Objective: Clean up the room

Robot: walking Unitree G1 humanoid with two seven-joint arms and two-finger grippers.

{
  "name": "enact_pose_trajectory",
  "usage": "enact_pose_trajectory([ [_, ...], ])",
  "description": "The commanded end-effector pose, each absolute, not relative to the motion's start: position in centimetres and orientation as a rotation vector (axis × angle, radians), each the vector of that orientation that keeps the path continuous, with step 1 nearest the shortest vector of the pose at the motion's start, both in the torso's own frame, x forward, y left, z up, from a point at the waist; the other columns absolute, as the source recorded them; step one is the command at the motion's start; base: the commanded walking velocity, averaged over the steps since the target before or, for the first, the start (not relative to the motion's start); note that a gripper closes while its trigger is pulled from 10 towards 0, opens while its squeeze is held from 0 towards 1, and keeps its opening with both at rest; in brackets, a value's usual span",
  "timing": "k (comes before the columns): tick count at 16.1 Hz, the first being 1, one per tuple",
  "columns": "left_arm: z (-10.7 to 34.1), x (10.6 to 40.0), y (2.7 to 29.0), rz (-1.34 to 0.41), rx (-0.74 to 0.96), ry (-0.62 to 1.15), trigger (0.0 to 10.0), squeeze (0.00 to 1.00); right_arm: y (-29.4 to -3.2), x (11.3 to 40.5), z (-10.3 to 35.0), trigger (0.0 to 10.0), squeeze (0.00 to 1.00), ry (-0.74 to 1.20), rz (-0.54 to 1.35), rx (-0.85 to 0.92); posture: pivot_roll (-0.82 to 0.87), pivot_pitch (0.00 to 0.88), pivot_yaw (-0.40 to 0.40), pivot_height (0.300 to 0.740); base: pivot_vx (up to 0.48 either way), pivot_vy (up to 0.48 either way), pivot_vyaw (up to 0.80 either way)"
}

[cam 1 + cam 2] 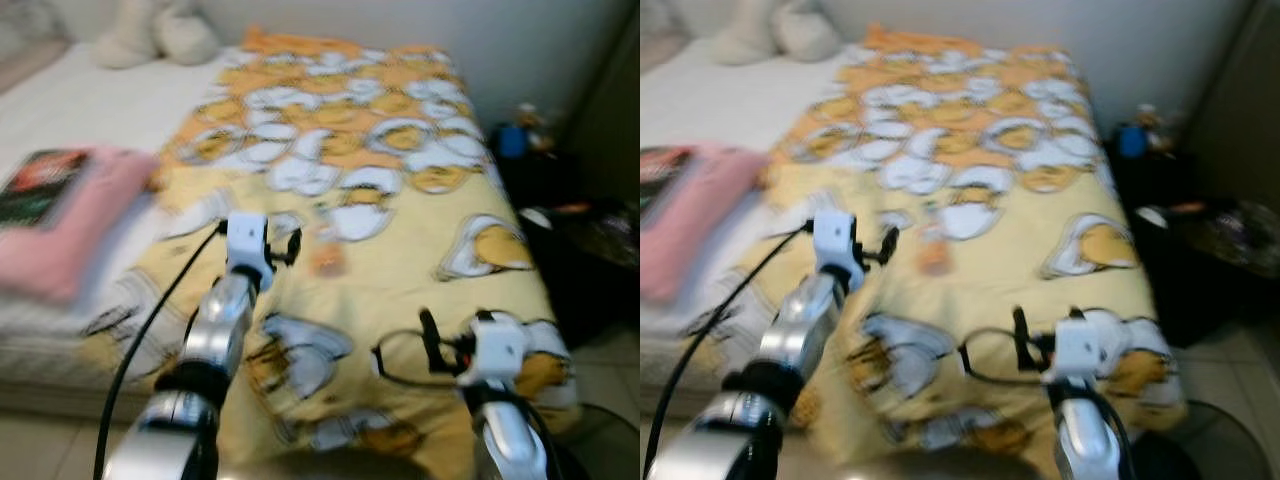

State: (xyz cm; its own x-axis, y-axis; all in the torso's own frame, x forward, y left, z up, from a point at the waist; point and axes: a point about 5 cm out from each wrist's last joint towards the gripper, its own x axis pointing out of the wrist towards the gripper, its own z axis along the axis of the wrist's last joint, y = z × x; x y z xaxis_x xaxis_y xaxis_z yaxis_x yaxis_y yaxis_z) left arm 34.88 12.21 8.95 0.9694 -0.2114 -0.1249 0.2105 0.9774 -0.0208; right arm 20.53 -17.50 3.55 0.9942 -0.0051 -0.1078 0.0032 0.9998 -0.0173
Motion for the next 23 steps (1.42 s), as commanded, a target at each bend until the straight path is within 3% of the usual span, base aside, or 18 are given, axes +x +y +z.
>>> enact_pose_trajectory([
  [1,8.3,34.9,12.0,-0.212,0.022,0.172,10.0,0.0,-17.8,20.4,4.2,10.0,0.0,0.092,-0.025,-0.027,-0.09,0.0,0.071,0.74,0.0,0.0,0.0],
  [4,8.4,35.9,11.6,-0.209,0.084,0.224,10.0,0.0,-17.5,18.1,4.5,10.0,0.0,0.112,-0.023,-0.047,-0.14,0.0,0.072,0.74,0.0,0.0,0.0],
  [6,9.9,37.4,11.5,-0.139,0.065,0.236,10.0,0.0,-16.6,14.9,4.7,10.0,0.0,0.158,-0.002,-0.057,-0.21,0.008,0.067,0.74,0.0,0.0,0.0],
  [8,10.9,38.1,10.9,-0.113,0.001,0.244,10.0,0.0,-16.0,11.3,5.0,10.0,0.0,0.218,-0.039,-0.053,-0.29,0.093,0.098,0.74,0.0,0.0,0.0],
  [14,11.2,38.4,10.4,-0.023,-0.056,0.266,10.0,0.0,-13.3,5.7,6.2,10.0,0.0,0.33,-0.089,-0.025,-0.38,0.231,0.134,0.74,0.0,0.0,0.0],
  [16,11.0,38.3,10.5,0.02,-0.025,0.272,10.0,0.0,-12.7,4.8,6.5,10.0,0.0,0.362,-0.089,-0.015,-0.37,0.251,0.13,0.74,0.0,0.0,0.0],
  [19,10.5,38.1,12.8,0.164,0.045,0.304,10.0,0.0,-12.6,4.7,6.5,10.0,0.0,0.376,-0.083,-0.015,-0.37,0.263,0.125,0.74,0.0,0.0,0.0],
  [23,10.5,38.2,13.6,0.163,0.074,0.32,10.0,0.0,-12.5,4.2,6.7,10.0,0.0,0.395,-0.085,-0.023,-0.39,0.274,0.125,0.74,0.0,0.0,0.0],
])
